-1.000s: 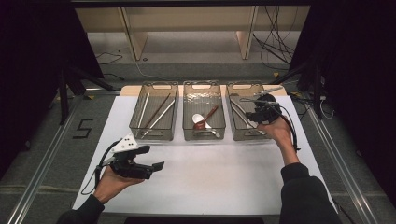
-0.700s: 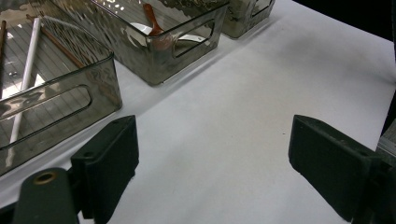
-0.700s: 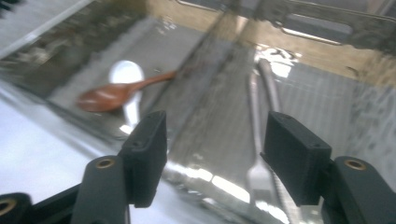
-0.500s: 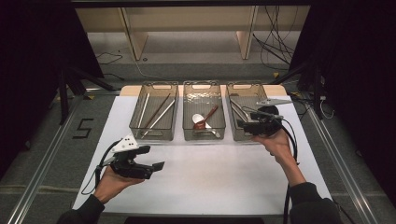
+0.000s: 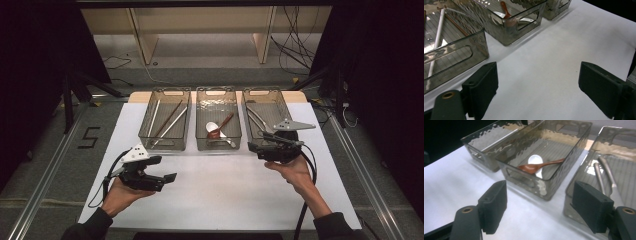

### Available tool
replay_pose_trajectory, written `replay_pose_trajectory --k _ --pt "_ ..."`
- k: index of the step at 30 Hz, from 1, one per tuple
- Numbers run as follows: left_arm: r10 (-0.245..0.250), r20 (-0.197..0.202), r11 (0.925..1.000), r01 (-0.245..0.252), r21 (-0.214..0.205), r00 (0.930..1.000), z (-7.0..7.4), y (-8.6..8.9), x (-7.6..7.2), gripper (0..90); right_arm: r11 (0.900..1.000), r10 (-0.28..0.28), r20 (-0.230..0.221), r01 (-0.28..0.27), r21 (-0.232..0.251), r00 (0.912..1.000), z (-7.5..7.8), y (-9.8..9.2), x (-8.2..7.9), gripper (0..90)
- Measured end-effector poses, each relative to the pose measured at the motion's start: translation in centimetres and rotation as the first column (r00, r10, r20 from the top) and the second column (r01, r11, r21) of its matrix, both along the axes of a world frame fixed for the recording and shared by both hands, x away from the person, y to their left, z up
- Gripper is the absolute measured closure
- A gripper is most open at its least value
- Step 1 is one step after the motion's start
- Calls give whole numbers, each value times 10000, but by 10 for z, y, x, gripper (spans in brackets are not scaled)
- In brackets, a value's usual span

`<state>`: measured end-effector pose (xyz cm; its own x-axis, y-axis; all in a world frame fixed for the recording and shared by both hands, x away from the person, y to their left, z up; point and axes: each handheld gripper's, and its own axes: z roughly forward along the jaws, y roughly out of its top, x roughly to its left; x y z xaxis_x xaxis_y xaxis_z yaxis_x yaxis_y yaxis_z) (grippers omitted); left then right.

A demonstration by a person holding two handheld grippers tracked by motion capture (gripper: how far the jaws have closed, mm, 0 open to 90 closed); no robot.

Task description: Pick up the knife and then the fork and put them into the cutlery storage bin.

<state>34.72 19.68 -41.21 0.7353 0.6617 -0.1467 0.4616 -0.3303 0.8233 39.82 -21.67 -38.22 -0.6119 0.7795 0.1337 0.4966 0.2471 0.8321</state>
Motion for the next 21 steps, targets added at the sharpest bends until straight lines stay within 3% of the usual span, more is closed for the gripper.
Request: replay_pose_trajectory --k 14,21 --pt "-35 47 10000 35 -20 10000 1 -2 -1 156 9985 512 122 -514 189 9986 -8 2 -29 269" --pt "-96 138 9999 98 -142 9999 2 0 -5 156 9987 425 278 -433 286 9987 -9 1 -43 265"
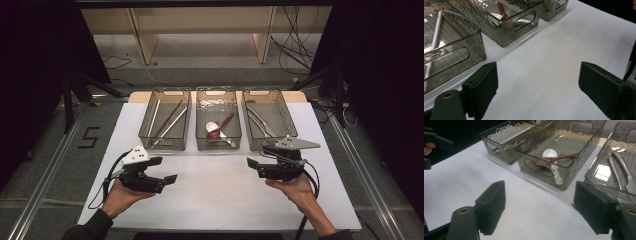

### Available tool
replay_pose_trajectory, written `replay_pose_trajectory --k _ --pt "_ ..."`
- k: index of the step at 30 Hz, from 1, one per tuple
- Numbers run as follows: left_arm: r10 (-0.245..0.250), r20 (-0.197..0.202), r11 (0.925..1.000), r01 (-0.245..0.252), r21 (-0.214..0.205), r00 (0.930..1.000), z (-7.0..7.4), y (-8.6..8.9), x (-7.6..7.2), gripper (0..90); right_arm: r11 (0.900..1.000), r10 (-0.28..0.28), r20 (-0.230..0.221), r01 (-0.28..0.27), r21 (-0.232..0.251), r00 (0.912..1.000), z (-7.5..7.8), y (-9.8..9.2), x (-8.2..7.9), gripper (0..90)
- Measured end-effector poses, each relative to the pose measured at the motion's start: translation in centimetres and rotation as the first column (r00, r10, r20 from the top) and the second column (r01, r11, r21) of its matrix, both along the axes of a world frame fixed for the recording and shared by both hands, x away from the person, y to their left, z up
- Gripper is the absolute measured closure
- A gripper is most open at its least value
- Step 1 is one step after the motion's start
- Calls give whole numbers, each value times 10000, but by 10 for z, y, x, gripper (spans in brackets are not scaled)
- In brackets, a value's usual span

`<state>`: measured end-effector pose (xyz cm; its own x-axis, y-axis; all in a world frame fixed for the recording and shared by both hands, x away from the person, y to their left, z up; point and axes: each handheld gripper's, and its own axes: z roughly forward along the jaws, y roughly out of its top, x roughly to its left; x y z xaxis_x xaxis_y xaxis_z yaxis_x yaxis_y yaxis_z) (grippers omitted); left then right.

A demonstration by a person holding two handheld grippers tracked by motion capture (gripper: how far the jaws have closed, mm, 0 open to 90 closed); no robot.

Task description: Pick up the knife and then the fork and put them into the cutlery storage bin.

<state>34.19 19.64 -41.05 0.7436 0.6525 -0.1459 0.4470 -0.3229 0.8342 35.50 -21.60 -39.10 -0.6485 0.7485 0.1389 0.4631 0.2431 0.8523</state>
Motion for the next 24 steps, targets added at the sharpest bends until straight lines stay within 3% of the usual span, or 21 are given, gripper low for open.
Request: replay_pose_trajectory --k 7,24 --pt "31 -17 9996 -31 -276 10000 1 3 -1 156 10000 2 214 -4 85 9998 -2 0 -14 250" --pt "47 -22 9971 -49 -753 10000 3 6 -5 156 9983 -439 185 432 386 9989 -17 -10 -36 201"
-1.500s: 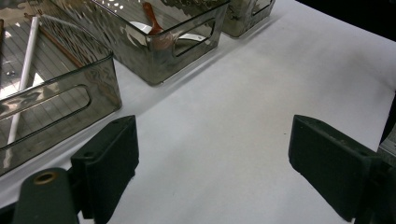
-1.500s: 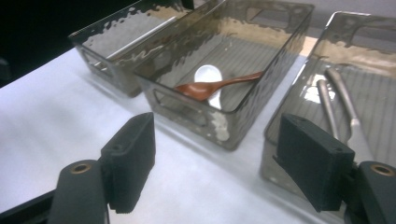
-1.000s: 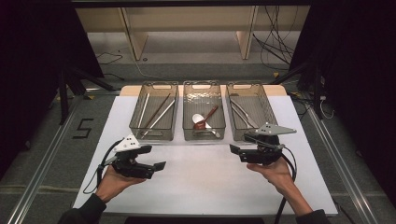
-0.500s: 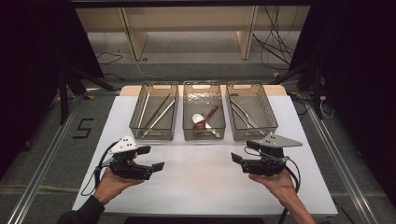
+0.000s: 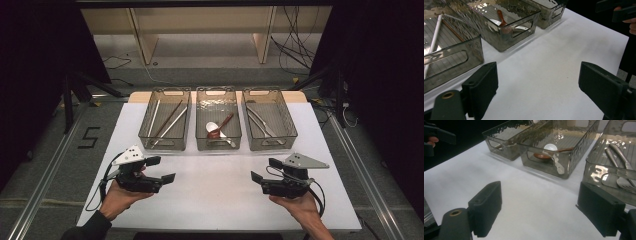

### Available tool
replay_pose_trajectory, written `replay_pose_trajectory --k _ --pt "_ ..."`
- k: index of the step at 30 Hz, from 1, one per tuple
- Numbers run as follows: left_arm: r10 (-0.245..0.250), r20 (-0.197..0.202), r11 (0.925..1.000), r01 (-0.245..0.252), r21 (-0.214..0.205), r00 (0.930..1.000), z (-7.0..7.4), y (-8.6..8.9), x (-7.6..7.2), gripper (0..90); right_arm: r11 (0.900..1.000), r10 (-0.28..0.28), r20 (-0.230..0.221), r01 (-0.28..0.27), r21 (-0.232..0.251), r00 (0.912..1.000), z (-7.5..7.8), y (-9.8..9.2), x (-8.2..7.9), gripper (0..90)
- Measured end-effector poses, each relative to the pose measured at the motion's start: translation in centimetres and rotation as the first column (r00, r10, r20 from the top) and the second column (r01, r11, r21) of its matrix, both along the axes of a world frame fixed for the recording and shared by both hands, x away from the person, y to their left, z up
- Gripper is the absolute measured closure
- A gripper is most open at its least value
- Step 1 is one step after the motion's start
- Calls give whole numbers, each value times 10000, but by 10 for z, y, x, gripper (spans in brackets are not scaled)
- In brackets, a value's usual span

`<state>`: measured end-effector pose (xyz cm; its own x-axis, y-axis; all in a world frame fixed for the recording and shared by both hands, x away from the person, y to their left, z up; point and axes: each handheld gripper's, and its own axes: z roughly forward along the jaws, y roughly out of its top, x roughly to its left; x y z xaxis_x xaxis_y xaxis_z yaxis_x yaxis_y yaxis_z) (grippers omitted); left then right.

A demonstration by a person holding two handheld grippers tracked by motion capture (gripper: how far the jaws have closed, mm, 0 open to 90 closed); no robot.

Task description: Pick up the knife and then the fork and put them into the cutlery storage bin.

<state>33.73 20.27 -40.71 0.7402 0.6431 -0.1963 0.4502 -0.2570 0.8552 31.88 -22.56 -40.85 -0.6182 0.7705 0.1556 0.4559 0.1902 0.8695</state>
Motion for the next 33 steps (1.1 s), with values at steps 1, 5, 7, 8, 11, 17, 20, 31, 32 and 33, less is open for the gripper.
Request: replay_pose_trajectory --k 1,5,7,8,11,17,20,31,32,33 --pt "13 -2 10000 -13 -18 10000 0 0 -1 156 10000 -41 -7 41 -10 10000 0 0 -2 198" --pt "-6 19 10000 7 -87 10000 0 2 -2 156 10000 -48 43 49 -50 10000 1 -2 -8 194" --pt "-12 0 9999 12 -126 10000 0 1 -2 156 9999 -78 113 79 -101 9999 1 -3 -9 194" --pt "-50 6 10000 50 -76 10000 0 1 -2 156 9999 -94 111 95 -94 9999 1 -3 -8 193" --pt "-73 -25 10000 73 -52 10000 0 0 -2 156 9998 -145 84 146 -136 9999 0 -4 -7 193" --pt "-87 -57 10000 87 -33 9999 -1 0 -1 156 9998 -106 61 107 -174 9999 0 -3 -7 190" --pt "-80 -63 10000 80 -44 9999 -1 0 -1 156 9997 -112 44 113 -208 9999 0 -2 -6 190" --pt "-65 -89 10000 64 -27 9999 -2 0 -1 156 9995 -135 -16 135 -277 9999 -1 -3 -5 189" --pt "-64 -98 10000 64 -23 9999 -2 0 -1 156 9994 -144 -21 144 -310 9999 -1 -3 -5 189" --pt "-65 -100 10000 64 -14 9999 -2 0 -1 156 9994 -154 -26 153 -316 9999 -1 -3 -5 189"
